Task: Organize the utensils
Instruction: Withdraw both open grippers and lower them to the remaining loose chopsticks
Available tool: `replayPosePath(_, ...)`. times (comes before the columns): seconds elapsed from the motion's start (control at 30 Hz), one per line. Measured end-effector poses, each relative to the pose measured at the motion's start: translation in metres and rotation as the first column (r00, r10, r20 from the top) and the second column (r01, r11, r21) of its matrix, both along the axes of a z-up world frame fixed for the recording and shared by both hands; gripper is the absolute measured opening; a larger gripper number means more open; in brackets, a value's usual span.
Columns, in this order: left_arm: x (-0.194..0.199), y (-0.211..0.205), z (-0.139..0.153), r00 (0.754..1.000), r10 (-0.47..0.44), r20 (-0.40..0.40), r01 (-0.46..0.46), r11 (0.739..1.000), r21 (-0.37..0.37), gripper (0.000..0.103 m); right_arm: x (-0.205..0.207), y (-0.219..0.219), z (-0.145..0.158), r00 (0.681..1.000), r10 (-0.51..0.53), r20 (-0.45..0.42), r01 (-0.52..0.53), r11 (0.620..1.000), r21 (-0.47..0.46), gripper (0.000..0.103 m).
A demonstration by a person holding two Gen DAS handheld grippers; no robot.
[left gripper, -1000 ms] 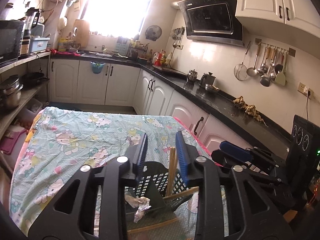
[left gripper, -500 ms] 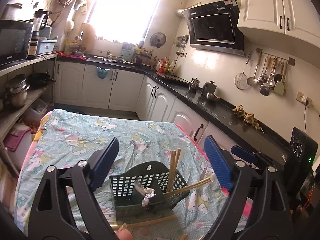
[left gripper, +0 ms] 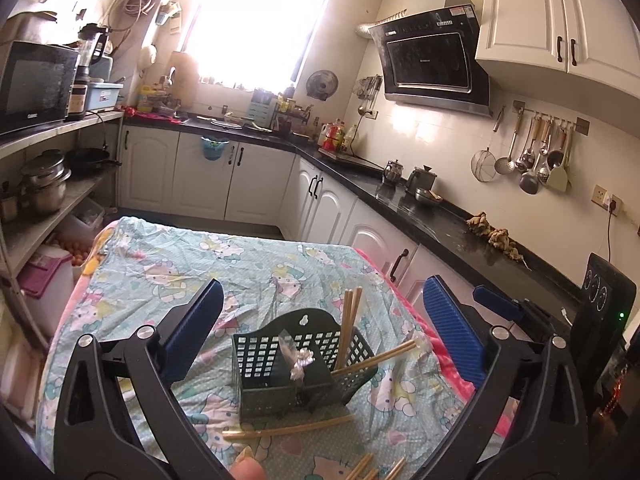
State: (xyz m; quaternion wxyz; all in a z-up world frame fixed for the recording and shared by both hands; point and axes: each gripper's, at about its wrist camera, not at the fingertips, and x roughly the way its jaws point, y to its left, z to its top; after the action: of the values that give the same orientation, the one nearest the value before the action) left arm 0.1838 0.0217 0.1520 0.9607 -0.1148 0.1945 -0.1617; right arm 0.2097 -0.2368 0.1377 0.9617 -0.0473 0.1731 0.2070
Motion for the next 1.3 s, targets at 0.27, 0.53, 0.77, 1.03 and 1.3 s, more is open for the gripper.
replayPosePath(0.27, -0.020, 0.007, -0.012, 1.000, 0.013, -0.020, -0.014, 1.000, -0.011, 0.092, -0.014, 0.002, -0.001, 1.000, 0.010, -0.004, -0.010, 1.000, -0.001, 0.066)
replayPosePath(0.53, -0.033, 0.017, -0.029, 0.998, 0.036, -0.058, -0.037, 0.999, -0.022, 0.092, -0.028, 0.003, -0.008, 1.000, 0.017, -0.020, -0.017, 1.000, -0.008, 0.067)
replayPosePath(0.77, -0.042, 0.021, -0.046, 0.994, 0.048, -0.096, -0.051, 0.998, -0.029, 0.092, -0.039, -0.001, -0.020, 0.999, 0.010, -0.046, -0.011, 1.000, -0.014, 0.069)
replayPosePath(1.03, -0.045, 0.011, -0.061, 0.991, 0.034, -0.132, -0.036, 0.999, -0.010, 0.092, -0.047, -0.007, -0.038, 0.996, 0.003, -0.090, -0.006, 1.000, -0.029, 0.069)
replayPosePath(1.3, -0.044, -0.009, -0.080, 0.984, 0.001, -0.176, 0.003, 1.000, 0.022, 0.092, -0.054, -0.013, -0.065, 0.990, -0.004, -0.143, -0.008, 0.997, -0.081, 0.070)
